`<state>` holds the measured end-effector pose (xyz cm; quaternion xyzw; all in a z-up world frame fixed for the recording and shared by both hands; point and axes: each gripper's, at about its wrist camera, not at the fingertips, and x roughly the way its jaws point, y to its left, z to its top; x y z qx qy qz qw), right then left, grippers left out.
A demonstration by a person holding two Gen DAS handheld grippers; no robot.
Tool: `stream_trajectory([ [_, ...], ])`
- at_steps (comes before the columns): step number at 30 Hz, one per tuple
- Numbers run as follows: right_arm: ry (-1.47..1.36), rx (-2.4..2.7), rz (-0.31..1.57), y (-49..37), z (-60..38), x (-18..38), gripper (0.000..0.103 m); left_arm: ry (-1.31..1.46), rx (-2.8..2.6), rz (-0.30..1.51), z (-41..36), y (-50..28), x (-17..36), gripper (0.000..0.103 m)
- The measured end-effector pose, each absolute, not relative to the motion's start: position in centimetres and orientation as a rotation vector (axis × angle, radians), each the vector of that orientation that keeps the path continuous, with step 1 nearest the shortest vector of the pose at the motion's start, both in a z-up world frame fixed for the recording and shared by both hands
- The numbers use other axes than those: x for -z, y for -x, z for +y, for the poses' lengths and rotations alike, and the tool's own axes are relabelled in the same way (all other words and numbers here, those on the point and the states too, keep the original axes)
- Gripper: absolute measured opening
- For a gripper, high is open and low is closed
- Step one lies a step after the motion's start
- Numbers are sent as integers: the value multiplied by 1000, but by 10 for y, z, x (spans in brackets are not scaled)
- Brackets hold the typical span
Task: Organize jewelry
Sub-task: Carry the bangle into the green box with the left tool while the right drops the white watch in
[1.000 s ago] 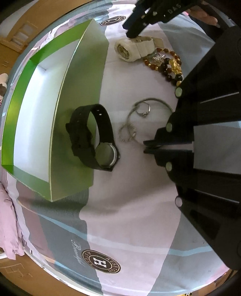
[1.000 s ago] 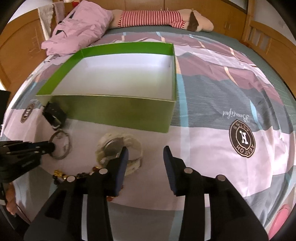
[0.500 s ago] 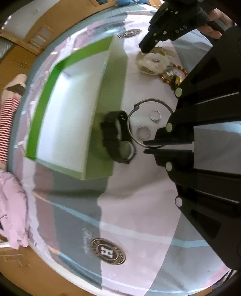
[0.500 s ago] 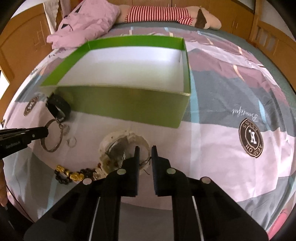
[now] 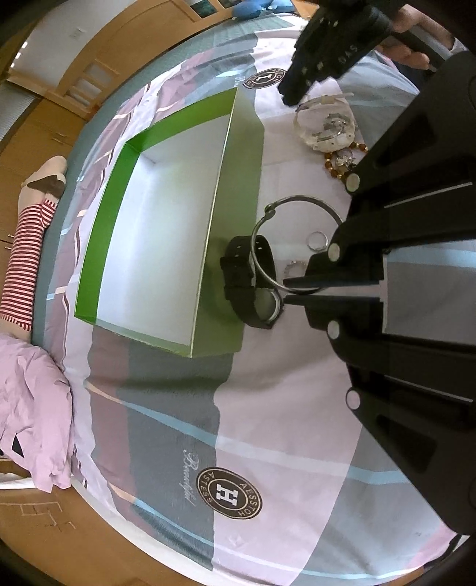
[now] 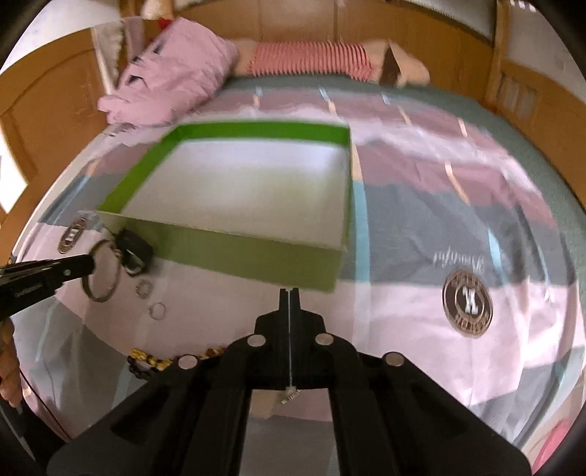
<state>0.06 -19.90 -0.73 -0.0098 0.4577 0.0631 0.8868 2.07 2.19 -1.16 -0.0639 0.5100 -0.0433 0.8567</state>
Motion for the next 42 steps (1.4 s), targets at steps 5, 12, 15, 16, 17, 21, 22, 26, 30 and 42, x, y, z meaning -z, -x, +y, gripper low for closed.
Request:
stream_trajectory([
  [5, -88, -129, 1025, -2, -217, 24, 36, 128, 93, 1073, 20, -20, 12, 3],
  [12, -173, -231, 1036, 1, -213, 18, 53, 126, 94, 1073, 20, -20, 13, 3],
  [15, -59, -224, 1089, 2, -194, 29, 27, 124, 96, 1066, 20, -20, 11, 3],
  [16, -27, -223, 1094, 4, -189, 31, 24, 123, 96, 1063, 19, -20, 10, 3],
  [17, 9, -220, 1077, 7, -185, 30, 24, 124, 93, 1055, 19, -20, 8, 3],
  [21, 27, -230, 1022, 12, -180, 16, 24, 123, 108, 1014, 16, -22, -10, 3],
  [22, 20, -236, 1007, 11, -180, 11, 24, 123, 115, 993, 15, -25, -19, 3],
  [26, -14, -284, 879, 5, -178, -33, 24, 137, 149, 920, 11, -41, -50, 3],
  [30, -24, -289, 746, -12, -177, -74, 24, 135, 137, 881, 10, -67, -60, 3],
  [42, -18, -280, 843, -87, -168, -29, 34, 177, 105, 992, 21, -94, -22, 22],
])
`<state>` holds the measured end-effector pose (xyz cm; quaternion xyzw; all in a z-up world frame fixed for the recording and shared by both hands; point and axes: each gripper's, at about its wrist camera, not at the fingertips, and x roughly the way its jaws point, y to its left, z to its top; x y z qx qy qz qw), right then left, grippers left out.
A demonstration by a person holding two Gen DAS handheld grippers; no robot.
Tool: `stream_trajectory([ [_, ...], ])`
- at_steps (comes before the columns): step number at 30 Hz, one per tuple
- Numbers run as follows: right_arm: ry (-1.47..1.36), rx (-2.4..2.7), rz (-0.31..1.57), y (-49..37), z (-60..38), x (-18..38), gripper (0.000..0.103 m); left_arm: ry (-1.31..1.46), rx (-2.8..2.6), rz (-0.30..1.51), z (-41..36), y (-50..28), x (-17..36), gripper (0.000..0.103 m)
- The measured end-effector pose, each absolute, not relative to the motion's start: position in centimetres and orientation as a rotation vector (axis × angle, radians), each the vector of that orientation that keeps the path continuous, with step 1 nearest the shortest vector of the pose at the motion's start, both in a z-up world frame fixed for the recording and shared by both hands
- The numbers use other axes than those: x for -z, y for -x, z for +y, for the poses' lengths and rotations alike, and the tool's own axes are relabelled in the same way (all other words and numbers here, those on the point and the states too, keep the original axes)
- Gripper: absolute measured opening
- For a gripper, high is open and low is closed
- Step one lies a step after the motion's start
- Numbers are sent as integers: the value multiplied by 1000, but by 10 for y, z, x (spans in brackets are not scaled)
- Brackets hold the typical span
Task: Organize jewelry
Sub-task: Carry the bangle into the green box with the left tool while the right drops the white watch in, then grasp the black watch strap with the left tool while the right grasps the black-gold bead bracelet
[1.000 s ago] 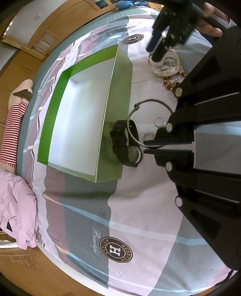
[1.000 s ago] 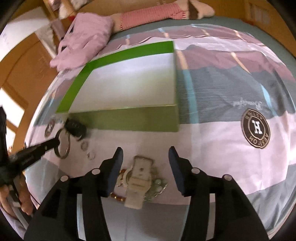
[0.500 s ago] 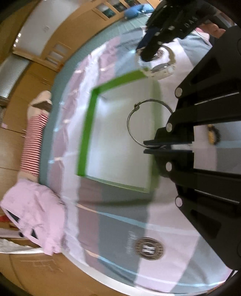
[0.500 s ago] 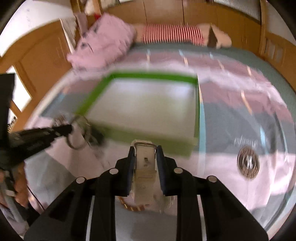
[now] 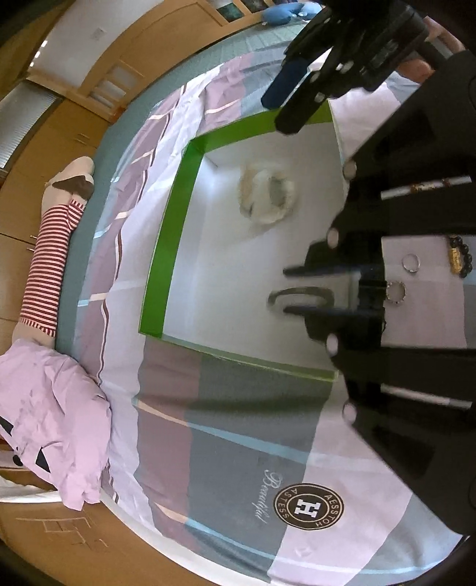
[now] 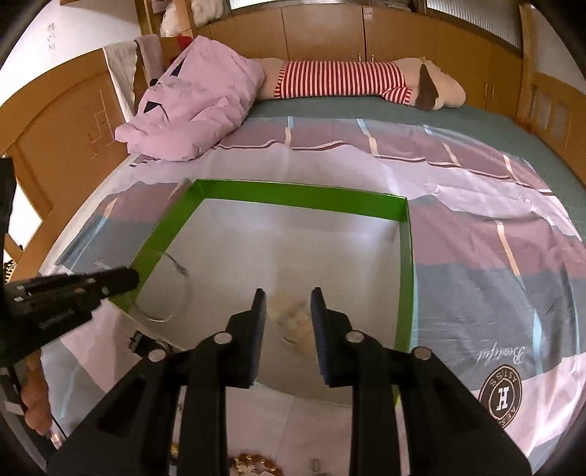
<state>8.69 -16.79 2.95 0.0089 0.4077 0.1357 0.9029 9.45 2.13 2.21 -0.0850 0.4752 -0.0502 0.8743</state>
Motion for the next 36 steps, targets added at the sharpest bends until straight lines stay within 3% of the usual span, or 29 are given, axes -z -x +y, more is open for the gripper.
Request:
stream_trajectory([
  [1, -29, -293, 833, -84, -166, -33, 48, 181, 106, 988, 23, -91, -24, 23],
  [2, -37, -302, 821, -80, -166, -36, 53, 180, 108, 987, 24, -87, -26, 23],
  [10, 16, -426, 897, -33, -169, -42, 53, 100, 39, 1103, 40, -58, -2, 32],
  [12, 61, -459, 943, -25, -165, -30, 53, 92, 29, 1130, 40, -62, 7, 33],
  [15, 153, -510, 1048, -15, -154, -3, 53, 53, 22, 1147, 34, -63, 16, 45],
  [18, 224, -552, 1128, -5, -137, 17, 56, 10, 29, 1160, 23, -64, 25, 51],
  [22, 283, -599, 1165, 7, -118, 31, 61, -8, 26, 1182, 18, -71, 44, 53],
  [23, 293, -609, 1174, 9, -113, 34, 61, 10, 23, 1195, 19, -74, 50, 51],
  [25, 317, -605, 1186, 10, -106, 39, 61, 57, 38, 1231, 24, -78, 59, 12],
  [27, 322, -598, 1202, 9, -104, 43, 61, 96, 41, 1228, 28, -78, 59, 3],
  [36, 197, -507, 1195, -15, -136, 32, 61, 188, 105, 1285, 42, -41, 46, 2],
])
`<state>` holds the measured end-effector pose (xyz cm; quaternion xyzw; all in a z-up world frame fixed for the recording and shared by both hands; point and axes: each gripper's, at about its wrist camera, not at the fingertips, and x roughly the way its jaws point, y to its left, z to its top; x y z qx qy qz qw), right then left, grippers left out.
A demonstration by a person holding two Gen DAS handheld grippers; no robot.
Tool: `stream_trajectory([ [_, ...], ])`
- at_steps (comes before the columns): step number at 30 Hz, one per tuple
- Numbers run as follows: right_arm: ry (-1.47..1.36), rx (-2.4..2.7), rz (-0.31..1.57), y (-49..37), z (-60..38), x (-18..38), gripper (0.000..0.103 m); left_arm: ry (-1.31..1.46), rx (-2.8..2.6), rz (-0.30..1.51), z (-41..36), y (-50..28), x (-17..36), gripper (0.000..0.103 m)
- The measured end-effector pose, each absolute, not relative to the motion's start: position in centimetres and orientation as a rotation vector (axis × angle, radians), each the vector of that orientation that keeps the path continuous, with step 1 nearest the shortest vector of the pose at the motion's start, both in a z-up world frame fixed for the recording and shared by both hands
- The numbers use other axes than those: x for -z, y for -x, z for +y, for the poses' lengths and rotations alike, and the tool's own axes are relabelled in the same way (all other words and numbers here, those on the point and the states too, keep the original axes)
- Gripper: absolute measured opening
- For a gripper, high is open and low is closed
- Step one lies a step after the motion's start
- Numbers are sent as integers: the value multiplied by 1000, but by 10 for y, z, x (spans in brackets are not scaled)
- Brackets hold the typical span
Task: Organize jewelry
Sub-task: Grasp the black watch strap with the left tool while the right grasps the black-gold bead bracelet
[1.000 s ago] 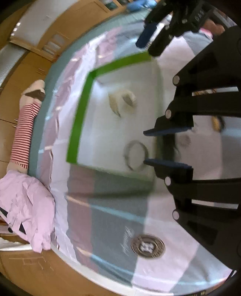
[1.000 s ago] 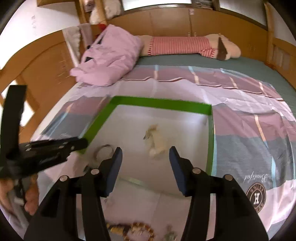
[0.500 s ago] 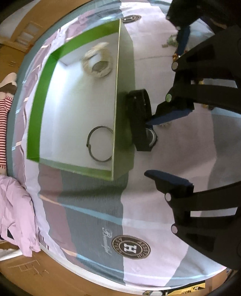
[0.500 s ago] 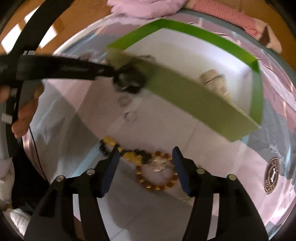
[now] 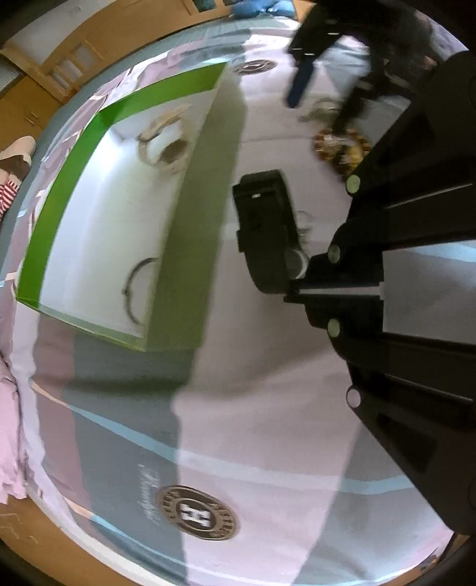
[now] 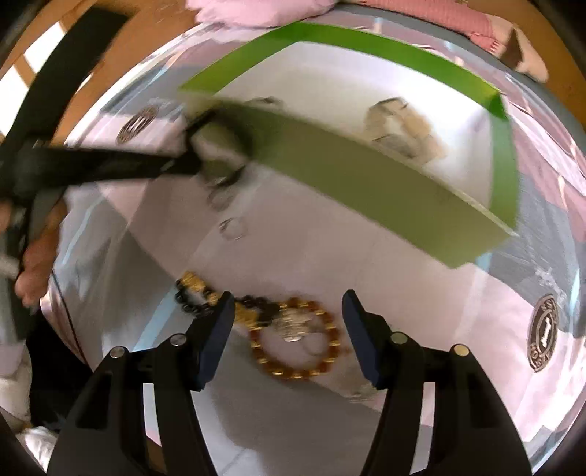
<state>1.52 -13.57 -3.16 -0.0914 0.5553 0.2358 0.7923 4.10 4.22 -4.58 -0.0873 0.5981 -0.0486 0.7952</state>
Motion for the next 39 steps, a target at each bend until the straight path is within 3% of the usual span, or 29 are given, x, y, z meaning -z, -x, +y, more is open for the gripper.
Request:
stream_trajectory([
  [7, 98, -530, 1199, -28, -153, 25, 61, 198, 72, 1325, 53, -31, 52, 5],
  [10, 155, -623, 1176, -16, -133, 22, 61, 170, 75, 1300, 51, -30, 47, 24],
  [15, 342, -674, 1168, 14, -92, 39, 61, 139, 70, 1294, 47, -33, 52, 34],
  [20, 388, -603, 1170, 8, -89, 47, 18, 142, 75, 1279, 46, -33, 54, 41],
  [22, 337, -587, 1168, 1, -98, 42, 17, 134, 78, 1267, 42, -34, 54, 52],
  [25, 277, -539, 1163, -7, -112, 36, 11, 148, 77, 1247, 38, -37, 57, 54],
  [30, 214, -519, 1179, -15, -121, 36, 11, 133, 38, 1216, 32, -46, 69, 51],
  [31, 215, -516, 1185, -18, -124, 38, 11, 116, 29, 1201, 27, -49, 69, 34],
  [33, 210, -511, 1202, -19, -124, 42, 11, 119, 49, 1197, 24, -48, 67, 11],
  [39, 206, -489, 1226, -23, -125, 49, 25, 137, 46, 1204, 29, -44, 64, 8],
])
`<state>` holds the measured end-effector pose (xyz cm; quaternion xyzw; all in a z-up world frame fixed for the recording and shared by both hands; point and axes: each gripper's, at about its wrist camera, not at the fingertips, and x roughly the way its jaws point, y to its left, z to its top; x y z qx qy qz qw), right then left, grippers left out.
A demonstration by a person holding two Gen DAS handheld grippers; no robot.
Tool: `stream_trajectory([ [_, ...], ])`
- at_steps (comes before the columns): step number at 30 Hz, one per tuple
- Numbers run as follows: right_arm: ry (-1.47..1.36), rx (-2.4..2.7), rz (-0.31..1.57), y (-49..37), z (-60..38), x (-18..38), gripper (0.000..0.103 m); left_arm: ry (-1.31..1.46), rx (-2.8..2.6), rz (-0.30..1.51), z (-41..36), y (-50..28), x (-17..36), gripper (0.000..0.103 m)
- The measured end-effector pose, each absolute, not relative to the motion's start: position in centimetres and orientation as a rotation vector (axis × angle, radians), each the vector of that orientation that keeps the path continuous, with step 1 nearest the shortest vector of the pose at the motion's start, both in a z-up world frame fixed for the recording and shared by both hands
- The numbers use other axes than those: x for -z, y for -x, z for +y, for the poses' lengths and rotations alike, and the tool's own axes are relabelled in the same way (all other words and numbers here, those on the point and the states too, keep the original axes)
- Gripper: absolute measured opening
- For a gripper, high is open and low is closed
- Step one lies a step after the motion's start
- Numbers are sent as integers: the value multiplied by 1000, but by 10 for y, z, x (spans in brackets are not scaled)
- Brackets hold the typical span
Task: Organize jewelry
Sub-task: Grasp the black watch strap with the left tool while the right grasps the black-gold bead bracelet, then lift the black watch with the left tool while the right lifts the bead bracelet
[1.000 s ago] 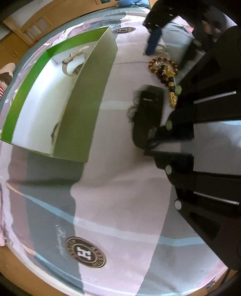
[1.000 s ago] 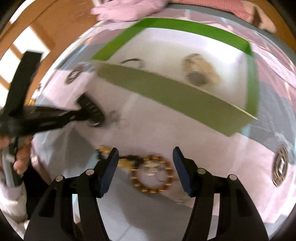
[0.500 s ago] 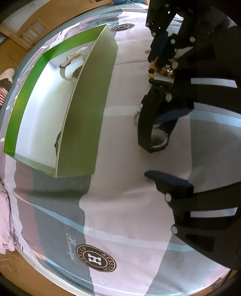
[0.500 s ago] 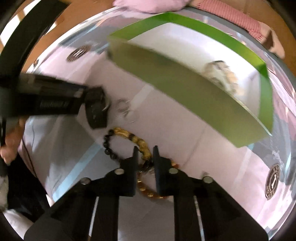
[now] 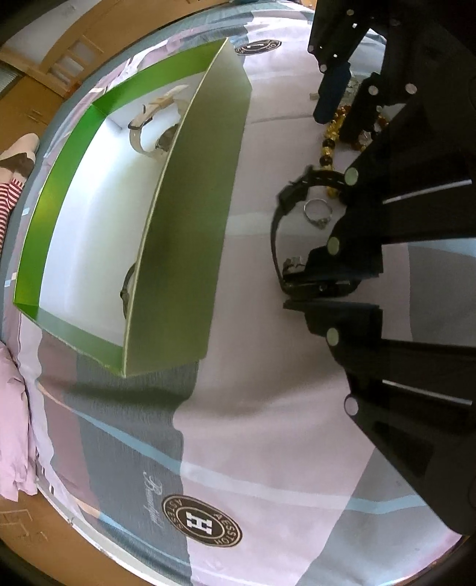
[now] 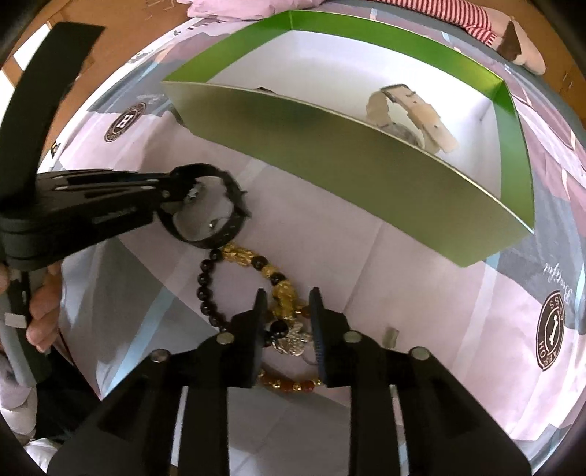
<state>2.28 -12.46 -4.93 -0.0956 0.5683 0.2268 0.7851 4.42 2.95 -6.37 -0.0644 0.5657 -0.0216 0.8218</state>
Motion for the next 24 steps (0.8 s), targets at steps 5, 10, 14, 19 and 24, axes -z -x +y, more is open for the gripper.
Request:
stream_trajectory([
  [5, 199, -488, 1225, -21, -126, 52, 25, 120, 38, 1216, 31, -38, 63, 8],
  [10, 264, -473, 1198, -18, -116, 56, 25, 69, 16, 1205, 21, -38, 65, 8],
  [14, 419, -456, 1124, -8, -96, 62, 25, 33, 9, 1197, 15, -39, 66, 8],
  [19, 439, -431, 1113, -6, -86, 66, 17, -34, 11, 1185, 8, -39, 62, 7],
  [24, 293, -383, 1150, -8, -99, 62, 13, -11, 10, 1125, 14, -31, 31, 7],
])
